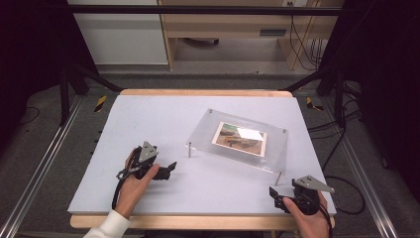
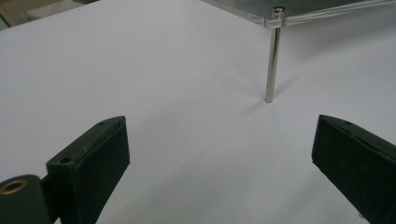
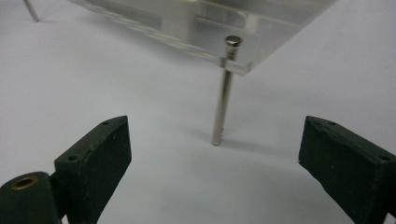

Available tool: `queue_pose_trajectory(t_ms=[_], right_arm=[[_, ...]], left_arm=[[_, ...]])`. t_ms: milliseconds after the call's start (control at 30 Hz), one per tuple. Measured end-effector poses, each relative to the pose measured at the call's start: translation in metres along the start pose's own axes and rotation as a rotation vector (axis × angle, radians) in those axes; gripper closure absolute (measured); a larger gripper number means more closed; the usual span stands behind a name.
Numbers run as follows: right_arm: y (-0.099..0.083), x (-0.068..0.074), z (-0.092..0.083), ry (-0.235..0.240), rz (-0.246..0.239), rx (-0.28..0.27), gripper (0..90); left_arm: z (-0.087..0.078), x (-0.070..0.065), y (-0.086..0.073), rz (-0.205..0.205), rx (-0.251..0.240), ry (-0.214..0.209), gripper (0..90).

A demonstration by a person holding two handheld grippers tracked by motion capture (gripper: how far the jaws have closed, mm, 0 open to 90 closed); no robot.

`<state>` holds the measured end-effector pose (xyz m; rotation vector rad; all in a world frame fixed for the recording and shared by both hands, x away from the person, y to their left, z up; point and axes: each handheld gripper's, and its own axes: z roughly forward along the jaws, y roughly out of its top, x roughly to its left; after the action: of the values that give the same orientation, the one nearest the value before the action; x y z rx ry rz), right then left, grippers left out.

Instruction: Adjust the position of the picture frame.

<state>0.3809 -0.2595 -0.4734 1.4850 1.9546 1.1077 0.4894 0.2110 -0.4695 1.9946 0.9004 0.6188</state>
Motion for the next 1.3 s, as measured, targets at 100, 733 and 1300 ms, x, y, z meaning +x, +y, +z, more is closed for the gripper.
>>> queue_pose_trajectory(t_ms=[100, 733, 1300], right_arm=[[0.000, 0.006, 0.001, -0.024, -0.031, 0.006, 19.2], [0.001, 0.000, 0.018, -0.051, -0.001, -0.125, 48.4], [0.010, -0.015, 0.031, 0.072, 0.102, -0.169, 84.5]], left_arm=[[0.001, -0.001, -0.002, 0.003, 0.016, -0.003, 3.3], [0.005, -0.016, -0.002, -0.034, -0.031, -0.078, 3.4], [0.026, -0.023, 0.018, -0.046, -0.065, -0.144, 17.3]])
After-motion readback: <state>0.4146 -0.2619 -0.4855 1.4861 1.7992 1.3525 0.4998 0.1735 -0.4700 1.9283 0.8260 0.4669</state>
